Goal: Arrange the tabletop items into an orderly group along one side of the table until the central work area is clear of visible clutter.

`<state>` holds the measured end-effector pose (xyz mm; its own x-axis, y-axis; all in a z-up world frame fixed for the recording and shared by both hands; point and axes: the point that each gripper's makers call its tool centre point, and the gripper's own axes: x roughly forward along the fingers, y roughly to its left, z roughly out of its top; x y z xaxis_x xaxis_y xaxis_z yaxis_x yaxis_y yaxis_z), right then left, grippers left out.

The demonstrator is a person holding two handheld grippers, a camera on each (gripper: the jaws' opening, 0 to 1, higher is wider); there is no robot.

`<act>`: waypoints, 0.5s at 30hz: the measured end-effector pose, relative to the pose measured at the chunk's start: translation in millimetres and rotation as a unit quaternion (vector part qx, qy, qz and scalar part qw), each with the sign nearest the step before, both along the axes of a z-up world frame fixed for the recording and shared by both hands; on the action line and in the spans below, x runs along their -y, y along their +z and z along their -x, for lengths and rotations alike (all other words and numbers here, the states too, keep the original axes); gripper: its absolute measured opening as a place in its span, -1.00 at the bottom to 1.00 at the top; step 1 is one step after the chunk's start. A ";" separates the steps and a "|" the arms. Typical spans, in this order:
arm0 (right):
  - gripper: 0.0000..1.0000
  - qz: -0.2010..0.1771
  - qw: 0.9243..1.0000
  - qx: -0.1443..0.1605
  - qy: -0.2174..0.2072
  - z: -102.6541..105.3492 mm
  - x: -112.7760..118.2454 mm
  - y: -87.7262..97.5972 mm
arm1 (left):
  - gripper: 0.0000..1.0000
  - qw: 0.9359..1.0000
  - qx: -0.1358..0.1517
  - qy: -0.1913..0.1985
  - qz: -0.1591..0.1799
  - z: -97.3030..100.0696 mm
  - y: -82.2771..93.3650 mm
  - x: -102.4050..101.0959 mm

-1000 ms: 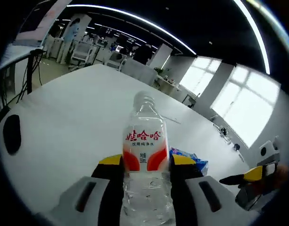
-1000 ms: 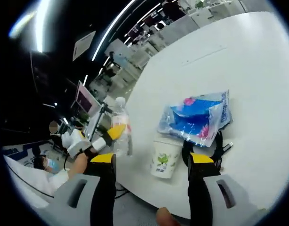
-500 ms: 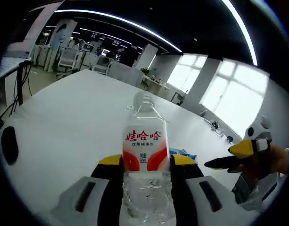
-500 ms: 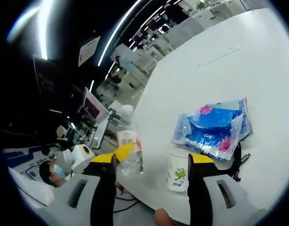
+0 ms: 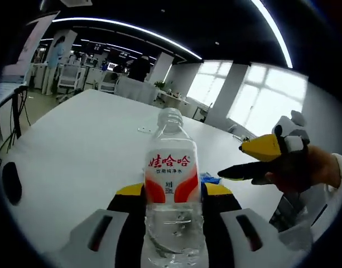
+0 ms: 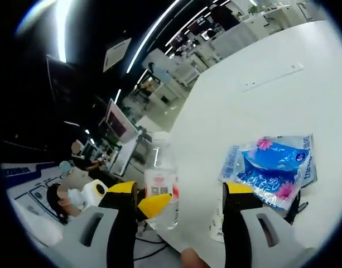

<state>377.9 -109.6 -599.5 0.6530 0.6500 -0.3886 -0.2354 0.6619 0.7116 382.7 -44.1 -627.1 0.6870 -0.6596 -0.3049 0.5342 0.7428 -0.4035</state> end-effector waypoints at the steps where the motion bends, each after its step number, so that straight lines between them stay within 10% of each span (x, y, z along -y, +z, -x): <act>1: 0.19 -0.002 1.000 0.000 -0.002 -1.0 -0.2 0.5 | -0.24 1.000 0.003 -0.005 -0.001 1.4 1.7 1.5; 15: 0.19 -0.020 1.000 0.011 0.009 -24.3 -20.9 14.1 | -0.23 0.999 0.013 -0.037 -0.009 13.6 4.4 9.5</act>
